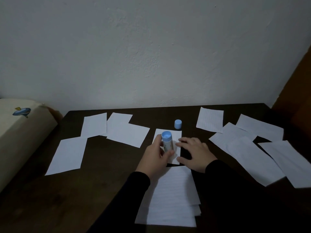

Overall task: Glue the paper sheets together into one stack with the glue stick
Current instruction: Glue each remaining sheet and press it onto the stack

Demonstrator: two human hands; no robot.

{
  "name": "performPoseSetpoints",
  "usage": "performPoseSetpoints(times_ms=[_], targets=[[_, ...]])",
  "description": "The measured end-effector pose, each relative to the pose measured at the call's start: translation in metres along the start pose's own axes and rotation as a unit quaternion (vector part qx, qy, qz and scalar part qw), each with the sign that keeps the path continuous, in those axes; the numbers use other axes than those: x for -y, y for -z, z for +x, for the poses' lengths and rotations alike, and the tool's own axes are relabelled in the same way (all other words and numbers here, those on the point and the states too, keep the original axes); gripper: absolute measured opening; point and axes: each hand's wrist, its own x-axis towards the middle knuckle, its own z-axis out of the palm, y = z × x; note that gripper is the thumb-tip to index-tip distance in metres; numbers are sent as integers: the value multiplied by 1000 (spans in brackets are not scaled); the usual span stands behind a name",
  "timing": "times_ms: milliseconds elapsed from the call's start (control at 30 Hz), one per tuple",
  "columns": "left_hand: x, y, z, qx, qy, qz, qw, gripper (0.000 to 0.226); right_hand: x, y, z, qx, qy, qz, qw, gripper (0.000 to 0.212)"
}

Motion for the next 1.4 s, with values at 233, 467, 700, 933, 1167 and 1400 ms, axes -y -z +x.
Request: performPoseSetpoints(times_ms=[233, 467, 700, 933, 1167, 1400], targets=[[-4, -9, -6, 23, -27, 20, 999, 35, 3, -4, -1, 34, 4, -27, 999, 58], [-8, 2, -6, 40, -44, 40, 997, 38, 9, -8, 2, 29, -14, -25, 999, 53], [8, 26, -5, 10, 28, 49, 998, 36, 8, -10, 4, 39, -21, -39, 998, 60], [10, 36, -3, 9, 57, 45, 997, 40, 10, -7, 7, 49, -22, -49, 997, 61], [14, 47, -6, -122, 101, -72, 985, 36, 16, 10, 19, 62, -24, -70, 995, 51], [17, 53, -8, -159, 111, -77, 978, 44, 37, 26, 61, -4, -50, -62, 997, 43]])
